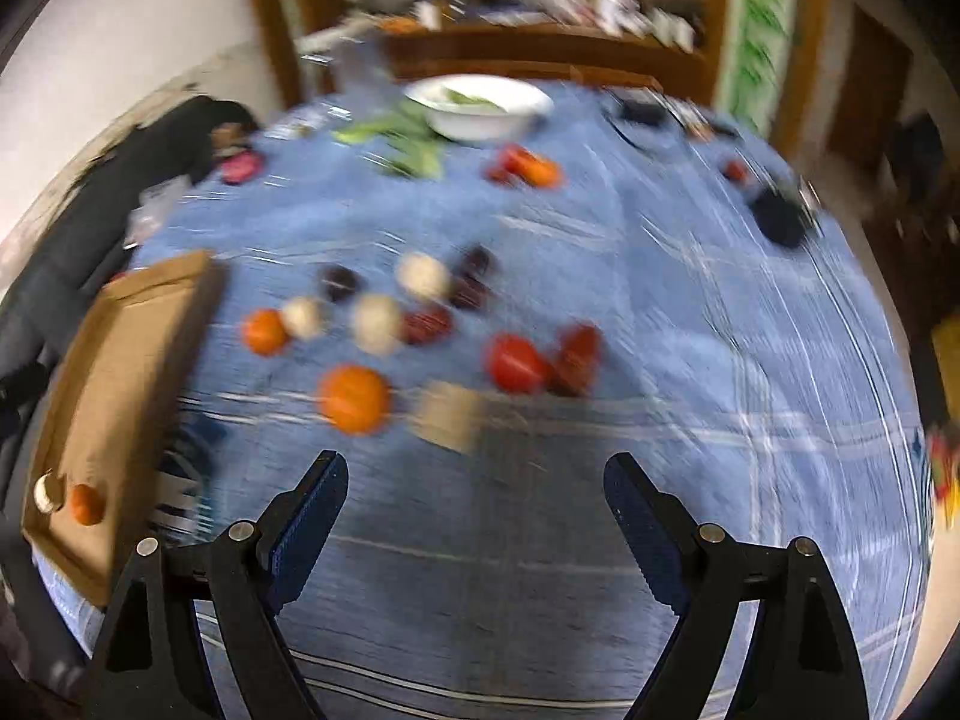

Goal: Organize fruits
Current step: 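Open the right tool to drop the tangerine while the left tool releases the cake into the box, then grasp a tangerine with the left tool while the right tool grasps a beige cube cake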

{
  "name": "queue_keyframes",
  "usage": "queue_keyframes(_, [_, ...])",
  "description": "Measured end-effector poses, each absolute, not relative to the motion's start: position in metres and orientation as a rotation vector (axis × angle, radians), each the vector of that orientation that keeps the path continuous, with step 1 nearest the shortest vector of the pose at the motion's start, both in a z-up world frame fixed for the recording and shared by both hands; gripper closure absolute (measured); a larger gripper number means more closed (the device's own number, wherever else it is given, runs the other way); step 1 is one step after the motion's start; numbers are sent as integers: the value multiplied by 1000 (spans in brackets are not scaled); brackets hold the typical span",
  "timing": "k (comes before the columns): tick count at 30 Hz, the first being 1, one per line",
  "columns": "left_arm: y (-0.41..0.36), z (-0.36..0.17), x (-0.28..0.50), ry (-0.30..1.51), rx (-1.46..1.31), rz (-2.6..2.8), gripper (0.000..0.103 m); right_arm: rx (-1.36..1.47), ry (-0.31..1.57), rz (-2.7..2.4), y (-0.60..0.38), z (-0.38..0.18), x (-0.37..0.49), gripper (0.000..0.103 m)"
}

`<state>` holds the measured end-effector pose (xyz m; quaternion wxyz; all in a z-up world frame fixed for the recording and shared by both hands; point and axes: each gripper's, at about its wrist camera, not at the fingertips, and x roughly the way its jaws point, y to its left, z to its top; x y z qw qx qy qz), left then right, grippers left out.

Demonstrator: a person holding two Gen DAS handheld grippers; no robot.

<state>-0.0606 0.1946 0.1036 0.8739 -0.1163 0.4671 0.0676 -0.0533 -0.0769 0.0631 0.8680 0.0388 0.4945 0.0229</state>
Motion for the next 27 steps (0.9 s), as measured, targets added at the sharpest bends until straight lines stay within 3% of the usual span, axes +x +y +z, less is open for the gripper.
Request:
queue_keyframes(7, [151,83,-32,1026,-175,-28,11,102,1058,108,-82,53,-48,20])
queue_keyframes(11, [136,75,-12,1046,-128,-121,29,117,1070,161,-74,50,-36,33])
queue_keyframes(15, [129,67,12,1068,-82,-155,40,152,1084,185,-68,46,-25,36])
queue_keyframes(20, [125,55,43,1108,-56,-170,40,171,1088,180,-65,42,-11,36])
queue_keyframes(27, [115,37,63,1166,-34,-232,54,184,1107,174,-61,34,2,36])
